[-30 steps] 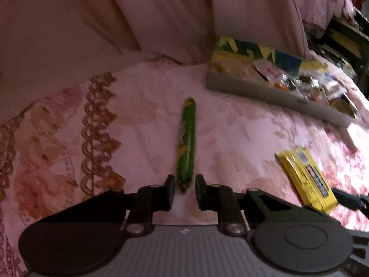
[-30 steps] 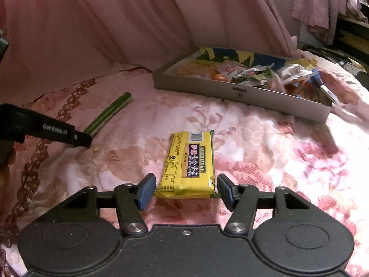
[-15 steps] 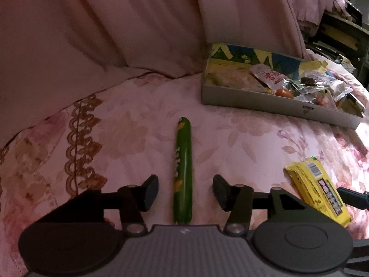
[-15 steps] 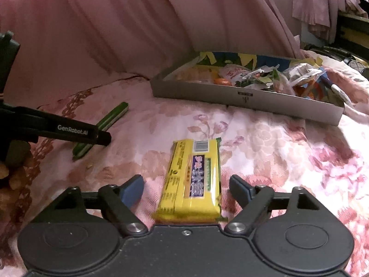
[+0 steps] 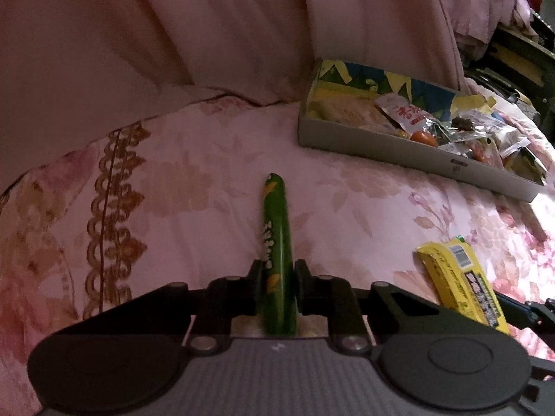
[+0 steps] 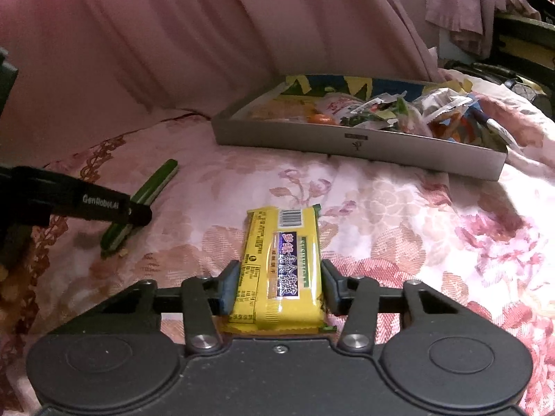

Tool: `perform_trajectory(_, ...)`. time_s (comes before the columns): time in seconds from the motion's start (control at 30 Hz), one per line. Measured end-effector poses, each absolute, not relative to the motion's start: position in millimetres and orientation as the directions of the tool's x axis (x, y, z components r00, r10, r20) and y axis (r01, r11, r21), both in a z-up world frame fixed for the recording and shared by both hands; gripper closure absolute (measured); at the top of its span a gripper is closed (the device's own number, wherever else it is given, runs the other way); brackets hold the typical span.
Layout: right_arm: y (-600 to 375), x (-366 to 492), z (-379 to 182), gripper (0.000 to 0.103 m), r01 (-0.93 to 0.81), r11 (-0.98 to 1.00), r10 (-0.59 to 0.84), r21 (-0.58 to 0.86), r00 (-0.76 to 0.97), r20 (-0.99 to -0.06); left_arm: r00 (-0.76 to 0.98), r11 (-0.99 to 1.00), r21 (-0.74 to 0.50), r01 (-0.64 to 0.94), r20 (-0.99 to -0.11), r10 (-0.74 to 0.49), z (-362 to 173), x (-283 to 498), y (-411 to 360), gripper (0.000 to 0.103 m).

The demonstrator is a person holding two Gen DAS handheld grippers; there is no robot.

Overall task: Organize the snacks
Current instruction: 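Lift and carry the green stick and yellow bar over the tray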

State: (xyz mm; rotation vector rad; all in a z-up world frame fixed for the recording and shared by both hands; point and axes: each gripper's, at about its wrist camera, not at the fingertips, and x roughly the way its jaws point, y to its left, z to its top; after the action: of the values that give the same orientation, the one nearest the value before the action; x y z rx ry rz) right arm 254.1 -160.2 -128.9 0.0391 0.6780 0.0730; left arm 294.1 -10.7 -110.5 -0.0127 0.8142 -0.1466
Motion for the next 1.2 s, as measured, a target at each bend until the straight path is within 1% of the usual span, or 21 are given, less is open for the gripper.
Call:
perform_trajectory(0.2,-157,245,-125,0.053,-0.079,0.997,0.068,0.010,0.777,-0.626,0.631,0.989,-0.091,0.114,-0.763,-0.143,-105,279,-22,0.084)
perform_trajectory(0.33,-161,236,-121,0.053,-0.073,0.997,0.055,-0.004,0.780,-0.623,0.588,0.985,-0.137,0.106,-0.790,-0.173,-104,266,-28,0.084)
perform_trajectory(0.5,-165,231,-120,0.053,-0.061,0.998,0.055,0.012,0.775,-0.630,0.601,0.987,-0.069,0.147,-0.786,-0.145,-107,259,-38,0.082)
perform_trajectory(0.57,-166,229,-121,0.053,-0.062,0.998,0.060,0.018,0.771,-0.634,0.605,0.987,-0.068,0.142,-0.783,-0.141,-107,262,-37,0.081)
perform_trajectory(0.7,-164,229,-122,0.053,-0.071,0.997,0.065,0.015,0.771,-0.633,0.618,0.988,-0.065,0.141,-0.774,-0.139,-108,268,-39,0.077)
perform_trajectory(0.77,-163,230,-123,0.053,-0.075,0.997,0.067,0.013,0.772,-0.632,0.620,0.988,-0.067,0.138,-0.773,-0.138,-109,270,-39,0.076)
perform_trajectory(0.87,-162,230,-123,0.053,-0.082,0.997,0.071,0.011,0.773,-0.630,0.623,0.989,-0.052,0.136,-0.772,-0.126,-109,268,-42,0.077)
perform_trajectory(0.93,-162,229,-121,0.053,-0.088,0.996,0.074,0.009,0.774,-0.628,0.622,0.989,-0.041,0.140,-0.774,-0.120,-108,266,-44,0.084)
perform_trajectory(1.2,-165,213,-104,0.053,-0.103,0.995,0.078,-0.010,0.804,-0.589,0.601,0.990,-0.095,0.105,-0.787,-0.140,-99,247,-41,0.084)
